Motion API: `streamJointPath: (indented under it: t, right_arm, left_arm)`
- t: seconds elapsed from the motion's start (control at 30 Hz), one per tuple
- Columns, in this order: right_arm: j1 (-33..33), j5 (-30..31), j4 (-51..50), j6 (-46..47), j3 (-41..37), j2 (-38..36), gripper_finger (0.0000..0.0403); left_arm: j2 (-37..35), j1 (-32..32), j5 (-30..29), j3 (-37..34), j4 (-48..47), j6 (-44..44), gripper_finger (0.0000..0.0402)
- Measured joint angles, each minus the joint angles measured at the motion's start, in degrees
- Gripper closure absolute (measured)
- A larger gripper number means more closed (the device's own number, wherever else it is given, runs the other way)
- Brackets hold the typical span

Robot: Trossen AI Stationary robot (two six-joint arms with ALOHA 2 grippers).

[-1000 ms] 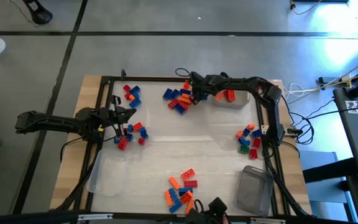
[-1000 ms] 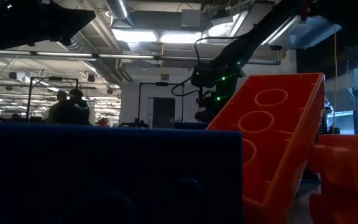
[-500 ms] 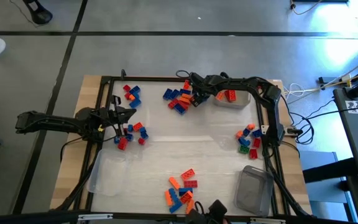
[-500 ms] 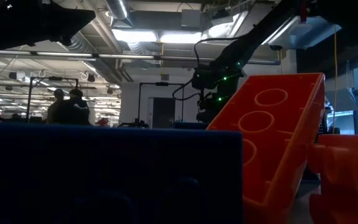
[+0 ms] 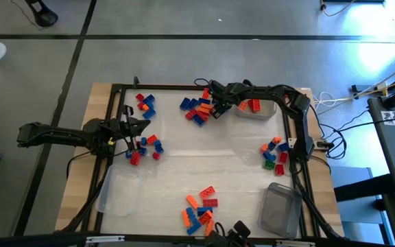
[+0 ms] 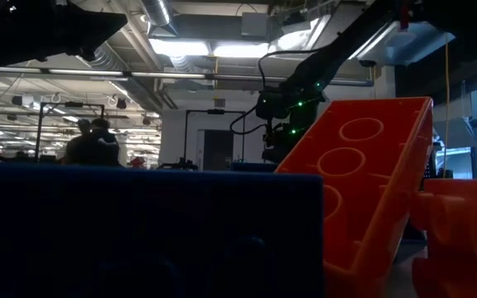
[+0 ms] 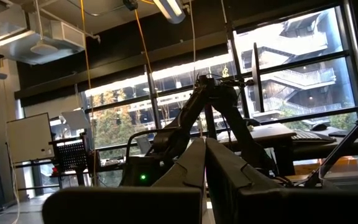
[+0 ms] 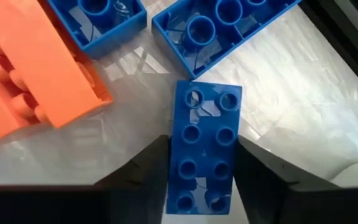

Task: Sort blocks by size
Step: Put the blue game piece into the gray bin

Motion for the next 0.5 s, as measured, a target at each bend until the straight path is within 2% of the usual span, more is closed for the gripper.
streamJointPath:
  t: [0.13,0.37,0.5]
  right_arm:
    - [0.0,0.2,0.0,-1.1,0.0,-0.1,0.0264]
    - [0.0,0.2,-0.1,-1.2,0.0,-0.1,0.0246]
    - [0.0,0.2,-1.4,-1.3,0.0,-0.8,0.0262]
  left_arm:
    - [0.0,0.0,0.0,0.0,0.0,0.0,0.0402]
    - [0.0,0.0,0.0,0.0,0.0,0.0,0.0402]
    - [0.0,0.0,0.0,0.0,0.0,0.0,0.0402]
